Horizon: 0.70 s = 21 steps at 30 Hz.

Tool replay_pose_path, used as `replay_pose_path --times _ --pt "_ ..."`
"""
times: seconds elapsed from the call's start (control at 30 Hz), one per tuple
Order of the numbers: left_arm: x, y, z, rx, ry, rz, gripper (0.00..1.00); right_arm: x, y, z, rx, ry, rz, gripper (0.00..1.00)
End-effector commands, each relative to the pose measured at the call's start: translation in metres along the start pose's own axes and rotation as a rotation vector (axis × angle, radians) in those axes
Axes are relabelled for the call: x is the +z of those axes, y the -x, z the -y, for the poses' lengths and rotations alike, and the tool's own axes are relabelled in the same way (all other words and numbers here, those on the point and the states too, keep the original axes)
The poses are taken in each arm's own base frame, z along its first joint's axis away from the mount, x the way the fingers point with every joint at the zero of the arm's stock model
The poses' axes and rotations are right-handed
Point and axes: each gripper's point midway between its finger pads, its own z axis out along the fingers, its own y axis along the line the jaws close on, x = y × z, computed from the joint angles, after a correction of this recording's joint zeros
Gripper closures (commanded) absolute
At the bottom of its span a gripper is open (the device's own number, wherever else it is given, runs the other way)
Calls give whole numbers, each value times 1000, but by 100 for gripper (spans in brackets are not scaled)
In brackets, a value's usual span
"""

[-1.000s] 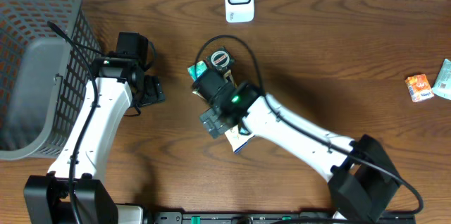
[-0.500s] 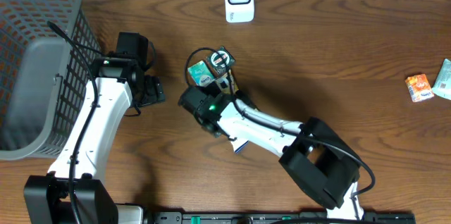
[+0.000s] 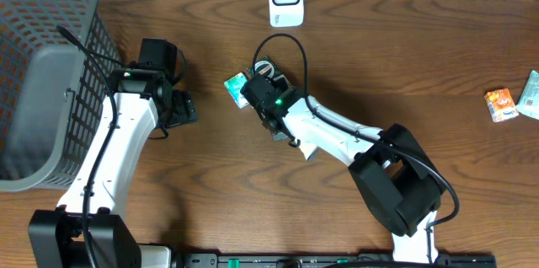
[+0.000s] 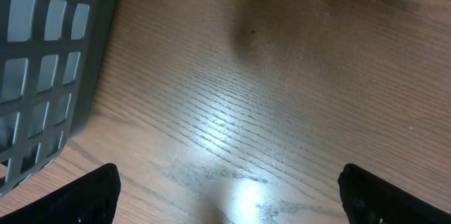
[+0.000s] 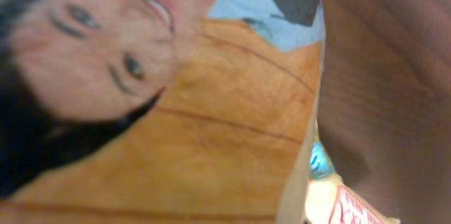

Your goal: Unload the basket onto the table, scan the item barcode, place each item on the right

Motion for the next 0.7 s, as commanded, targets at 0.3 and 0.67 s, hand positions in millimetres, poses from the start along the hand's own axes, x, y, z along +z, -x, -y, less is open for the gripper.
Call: replay_pose_path --times 0.3,0.67 --pt "1 0 -5 -15 22 1 2 -81 31 -25 170 892 -61 99" --pt "1 0 -5 -15 22 1 2 -89 -12 -6 310 1363 -200 99"
